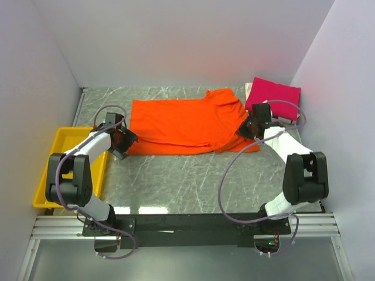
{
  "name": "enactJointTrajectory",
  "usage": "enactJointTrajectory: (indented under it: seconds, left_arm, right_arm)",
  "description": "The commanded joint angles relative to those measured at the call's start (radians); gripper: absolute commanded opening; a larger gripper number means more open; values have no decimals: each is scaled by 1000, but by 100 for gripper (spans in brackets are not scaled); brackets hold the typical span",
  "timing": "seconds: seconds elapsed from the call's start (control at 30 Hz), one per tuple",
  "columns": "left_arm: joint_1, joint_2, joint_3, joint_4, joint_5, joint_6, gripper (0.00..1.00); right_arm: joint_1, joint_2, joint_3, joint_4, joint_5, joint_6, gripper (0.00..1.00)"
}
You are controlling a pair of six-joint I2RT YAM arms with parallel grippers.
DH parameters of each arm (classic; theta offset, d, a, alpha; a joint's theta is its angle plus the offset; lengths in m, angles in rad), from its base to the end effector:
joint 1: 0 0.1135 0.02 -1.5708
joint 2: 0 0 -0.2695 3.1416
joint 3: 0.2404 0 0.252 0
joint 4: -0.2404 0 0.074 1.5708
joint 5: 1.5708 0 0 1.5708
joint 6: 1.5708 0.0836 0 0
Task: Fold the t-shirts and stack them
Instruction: Fold the tshirt
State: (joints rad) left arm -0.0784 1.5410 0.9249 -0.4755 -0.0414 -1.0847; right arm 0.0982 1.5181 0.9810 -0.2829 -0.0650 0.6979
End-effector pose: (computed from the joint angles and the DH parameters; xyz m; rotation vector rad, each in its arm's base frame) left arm 0.3183 -0.0215 0.1506 -1.3146 2.3601 -0.3158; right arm 0.3520 0.0401 0.1939 0.6899 2.3372 0.4452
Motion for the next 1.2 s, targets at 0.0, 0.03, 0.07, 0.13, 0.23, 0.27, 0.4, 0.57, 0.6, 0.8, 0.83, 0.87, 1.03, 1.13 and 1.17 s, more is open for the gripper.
enactJointTrajectory:
  seconds: [0.0, 0.03, 0.07, 0.13, 0.23, 0.27, 0.4, 0.57, 0.6, 0.8, 0.83, 0.87, 1.03, 1.13, 1.17]
  left_arm:
    - [-8, 4, 14, 15, 2, 9, 78]
    - [-9, 5, 15, 12, 2, 12, 78]
    - [-9, 7, 15, 11, 0, 12, 78]
    - [-9, 8, 15, 9, 2, 14, 78]
    - [-9, 7, 19, 6, -2, 16, 78]
    - [-11, 7, 19, 5, -2, 16, 78]
    - [-12, 5, 19, 0, -11, 16, 78]
    - [-11, 16, 8, 5, -11, 9, 78]
    - [-11, 19, 6, 6, -11, 9, 78]
    - [-11, 33, 2, 6, -15, 5, 78]
    - [-11, 33, 3, 3, -17, 6, 78]
    - [-11, 34, 2, 2, -20, 3, 78]
    - [-11, 39, 3, 5, -17, 2, 79]
    - [-11, 34, 17, -5, -14, 8, 79]
    - [-11, 31, 31, -9, -12, 6, 80]
  right_arm:
    - [-9, 62, 91, -30, -41, -9, 1]
    - [-12, 76, 106, -33, -44, -6, 1]
    - [-15, 89, 132, -33, -45, -6, 1]
    - [-25, 141, 162, -39, -55, -6, 1]
    - [-31, 207, 206, -29, -78, -5, 1]
    - [-32, 223, 218, -30, -79, -2, 1]
    - [-45, 287, 275, -24, -96, 20, 0]
    - [-63, 338, 341, -21, -105, 58, 0]
    - [-63, 343, 344, -19, -105, 66, 0]
    - [-84, 367, 352, 8, -91, 114, 0]
    - [-87, 370, 355, 13, -93, 117, 0]
    - [-91, 373, 354, 14, -91, 124, 0]
    - [-94, 361, 326, 53, -75, 152, 0]
    - [-118, 363, 324, 54, -88, 153, 0]
    - [-120, 352, 312, 57, -90, 152, 0]
